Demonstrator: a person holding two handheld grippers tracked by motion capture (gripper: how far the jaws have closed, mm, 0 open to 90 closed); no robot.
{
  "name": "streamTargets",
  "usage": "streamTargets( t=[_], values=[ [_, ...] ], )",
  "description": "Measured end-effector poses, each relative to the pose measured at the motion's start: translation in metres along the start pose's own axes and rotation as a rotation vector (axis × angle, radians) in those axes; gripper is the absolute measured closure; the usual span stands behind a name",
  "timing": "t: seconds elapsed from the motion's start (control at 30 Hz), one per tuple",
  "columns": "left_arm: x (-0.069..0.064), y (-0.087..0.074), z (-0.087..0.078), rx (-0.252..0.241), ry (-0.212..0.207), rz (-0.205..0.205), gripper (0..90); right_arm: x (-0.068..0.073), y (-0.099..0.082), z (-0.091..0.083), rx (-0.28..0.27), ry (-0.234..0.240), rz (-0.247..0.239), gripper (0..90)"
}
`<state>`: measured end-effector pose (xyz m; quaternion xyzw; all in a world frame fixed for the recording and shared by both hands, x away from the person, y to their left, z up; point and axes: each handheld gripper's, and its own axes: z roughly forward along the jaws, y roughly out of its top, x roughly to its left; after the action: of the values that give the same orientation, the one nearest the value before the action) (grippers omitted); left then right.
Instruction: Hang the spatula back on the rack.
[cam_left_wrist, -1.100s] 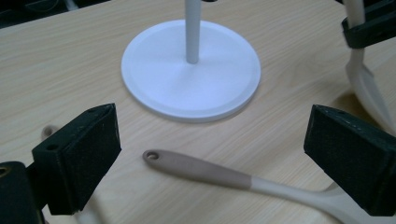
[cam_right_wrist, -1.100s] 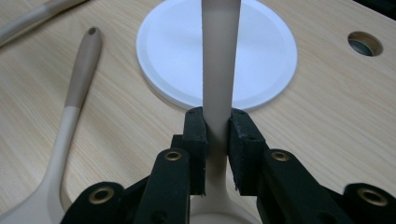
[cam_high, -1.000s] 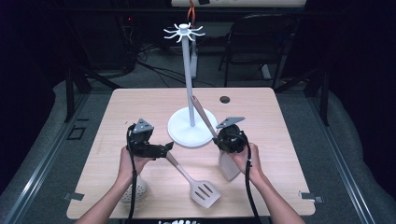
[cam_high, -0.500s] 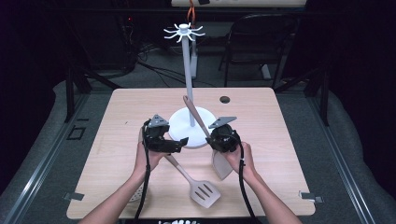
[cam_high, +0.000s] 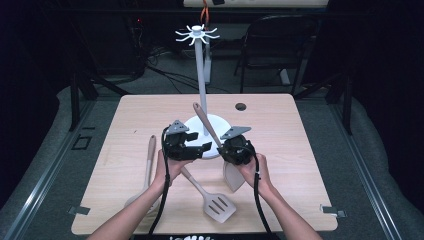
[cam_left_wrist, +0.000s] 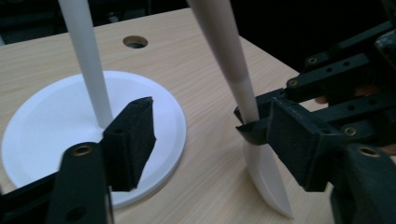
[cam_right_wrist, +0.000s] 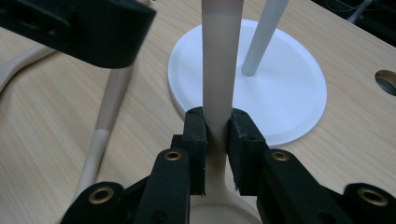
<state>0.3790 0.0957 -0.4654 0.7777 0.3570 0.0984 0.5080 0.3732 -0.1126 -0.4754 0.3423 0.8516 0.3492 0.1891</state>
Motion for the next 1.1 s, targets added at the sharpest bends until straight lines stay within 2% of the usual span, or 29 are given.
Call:
streamTargets(
  t=[0.1, 0.27, 0.43, 0.5, 0.63, 0.87, 1.1],
  values=[
    [0.000, 0.002, 0.002, -0.011, -0.023, -0.006, 42.4, 0.003, 0.000, 0.001, -0.006, -0.003, 0.000, 78.4],
    [0.002, 0.002, 0.007, -0.036, -0.050, -0.039, 52.0, 0.007, 0.001, 0.001, -0.008, -0.009, -0.010, 78.4],
    [0.006, -0.001, 0.011, -0.053, -0.092, -0.108, 60.4, 0.011, 0.002, 0.001, -0.020, -0.016, -0.021, 78.3],
    [0.006, -0.002, 0.012, -0.060, -0.109, -0.120, 63.7, 0.012, 0.002, 0.001, -0.018, -0.018, -0.025, 78.4],
    [0.005, -0.002, 0.012, -0.085, -0.112, -0.114, 70.6, 0.015, 0.002, 0.001, -0.028, -0.027, -0.035, 78.2],
    [0.007, -0.005, 0.009, -0.148, -0.165, -0.154, 75.3, 0.016, 0.003, -0.002, -0.058, -0.029, -0.033, 77.7],
    [0.004, 0.000, 0.006, -0.166, -0.173, -0.124, 76.8, 0.016, 0.004, -0.007, -0.096, -0.031, -0.042, 73.5]
  ],
)
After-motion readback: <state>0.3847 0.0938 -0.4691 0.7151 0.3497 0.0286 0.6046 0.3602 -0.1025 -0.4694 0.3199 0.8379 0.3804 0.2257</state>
